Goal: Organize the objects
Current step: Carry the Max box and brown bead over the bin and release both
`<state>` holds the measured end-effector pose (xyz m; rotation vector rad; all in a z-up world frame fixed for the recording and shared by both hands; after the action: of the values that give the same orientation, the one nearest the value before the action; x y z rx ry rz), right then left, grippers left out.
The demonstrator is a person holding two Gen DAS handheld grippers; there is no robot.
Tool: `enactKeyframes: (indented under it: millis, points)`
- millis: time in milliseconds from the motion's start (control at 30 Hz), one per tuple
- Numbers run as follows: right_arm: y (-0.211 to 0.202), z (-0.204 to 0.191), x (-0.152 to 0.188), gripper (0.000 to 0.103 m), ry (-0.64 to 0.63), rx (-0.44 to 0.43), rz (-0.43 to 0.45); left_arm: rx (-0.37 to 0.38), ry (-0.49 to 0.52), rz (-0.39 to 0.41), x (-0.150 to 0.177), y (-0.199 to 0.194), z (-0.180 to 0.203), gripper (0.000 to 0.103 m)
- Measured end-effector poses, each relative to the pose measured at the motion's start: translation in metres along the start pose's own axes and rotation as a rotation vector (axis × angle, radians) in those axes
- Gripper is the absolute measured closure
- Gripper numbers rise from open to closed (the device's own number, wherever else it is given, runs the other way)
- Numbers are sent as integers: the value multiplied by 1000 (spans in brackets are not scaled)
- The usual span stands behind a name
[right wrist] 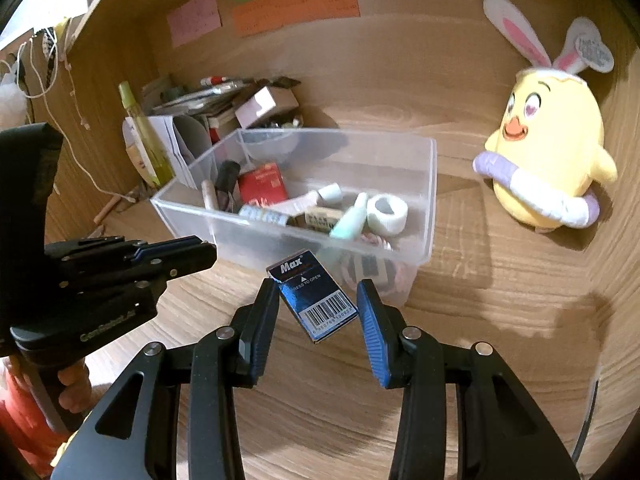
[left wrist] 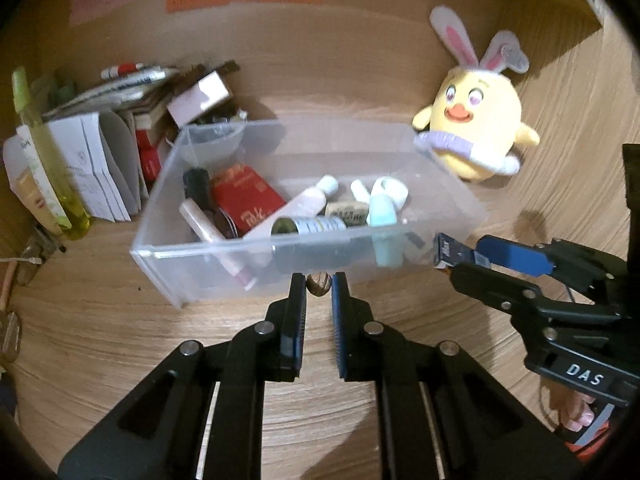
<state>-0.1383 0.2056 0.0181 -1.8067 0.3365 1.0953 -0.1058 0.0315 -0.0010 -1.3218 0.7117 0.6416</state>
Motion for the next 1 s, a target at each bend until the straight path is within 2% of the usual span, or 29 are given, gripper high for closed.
enactKeyframes:
  millis: [433,667,833,1000]
  points:
    - [-12,-4,-39,66,10,13,103,14,-27,110,-32,-28,-8,91]
    - [-10,-4,-59,66,-2,43,134,-8,-56,156,-50,-33,-23,91]
    - [0,-3,-67,66,-7,55,123,-33,-69,164,-60,-26,-34,91]
    - [16,-1,-70,66,11,63,96,-44,-99,130,-65,-5,-46,91]
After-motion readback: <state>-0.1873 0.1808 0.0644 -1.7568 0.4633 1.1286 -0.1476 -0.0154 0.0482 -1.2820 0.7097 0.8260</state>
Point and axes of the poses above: each gripper's, at about its wrist camera, not at the fingertips, and y roughly the way its jaws point, z to its right, x to its underside, the point moved 1 cm from there along y, roughly the way its jaws point, and after that the axes turned 6 degrees about z, right-handed, at the moved point
